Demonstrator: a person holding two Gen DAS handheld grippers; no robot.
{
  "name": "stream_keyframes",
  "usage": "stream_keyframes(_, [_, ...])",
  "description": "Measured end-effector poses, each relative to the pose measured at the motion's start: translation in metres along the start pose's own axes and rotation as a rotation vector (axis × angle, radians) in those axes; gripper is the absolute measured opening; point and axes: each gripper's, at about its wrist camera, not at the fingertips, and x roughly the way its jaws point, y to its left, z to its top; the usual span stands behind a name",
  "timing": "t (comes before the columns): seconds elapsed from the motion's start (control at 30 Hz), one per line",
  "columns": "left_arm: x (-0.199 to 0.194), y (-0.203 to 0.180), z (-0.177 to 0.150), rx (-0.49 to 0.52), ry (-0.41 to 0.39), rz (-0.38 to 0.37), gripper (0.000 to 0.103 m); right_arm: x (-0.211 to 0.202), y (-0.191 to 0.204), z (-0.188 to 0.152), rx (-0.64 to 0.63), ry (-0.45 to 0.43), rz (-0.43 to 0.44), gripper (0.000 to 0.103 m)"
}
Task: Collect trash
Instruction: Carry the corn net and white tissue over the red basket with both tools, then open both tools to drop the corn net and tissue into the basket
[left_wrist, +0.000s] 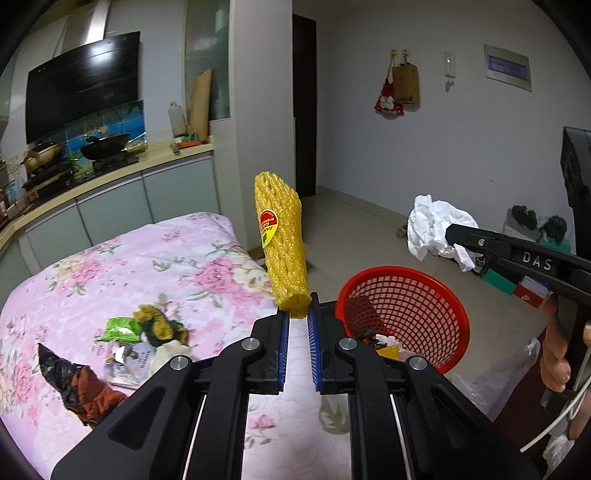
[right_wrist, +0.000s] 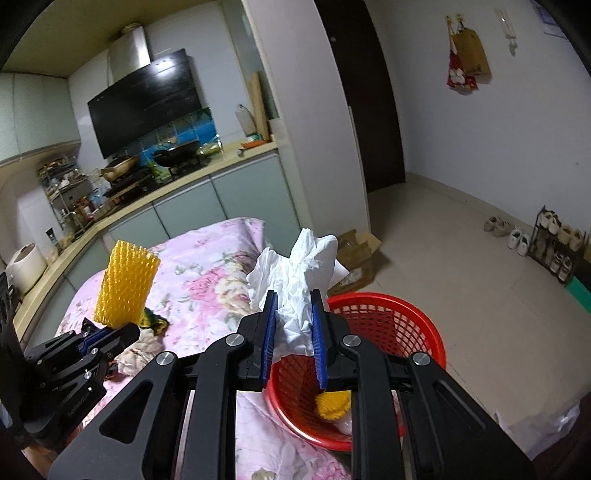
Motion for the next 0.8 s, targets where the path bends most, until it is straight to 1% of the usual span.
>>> stream_keyframes(0.27, [0.015, -0.019, 0.004, 0.023, 0.026, -0.041, 0.009, 0.001, -0.019, 0.002, 0.029, 0.015, -0.04, 0.018])
stream_keyframes(0.4, [0.024, -0.03, 0.004, 0.037, 0.043, -0.07, 0.009, 0.006, -0.03, 0.002, 0.053, 0.038, -0.069, 0.018])
stream_keyframes(0.5, [0.034, -0.039, 0.003, 0.037, 0.068, -0.099, 0.009, 0.012, -0.037, 0.0, 0.072, 0.063, -0.084, 0.018])
stream_keyframes(0.6, [0.047, -0.048, 0.002, 0.033, 0.106, -0.143, 0.01, 0.019, -0.042, -0.002, 0.089, 0.092, -0.096, 0.018])
stream_keyframes(0.8, [0.07, -0.066, -0.001, 0.057, 0.167, -0.183, 0.009, 0.032, -0.057, -0.007, 0.12, 0.155, -0.139, 0.018])
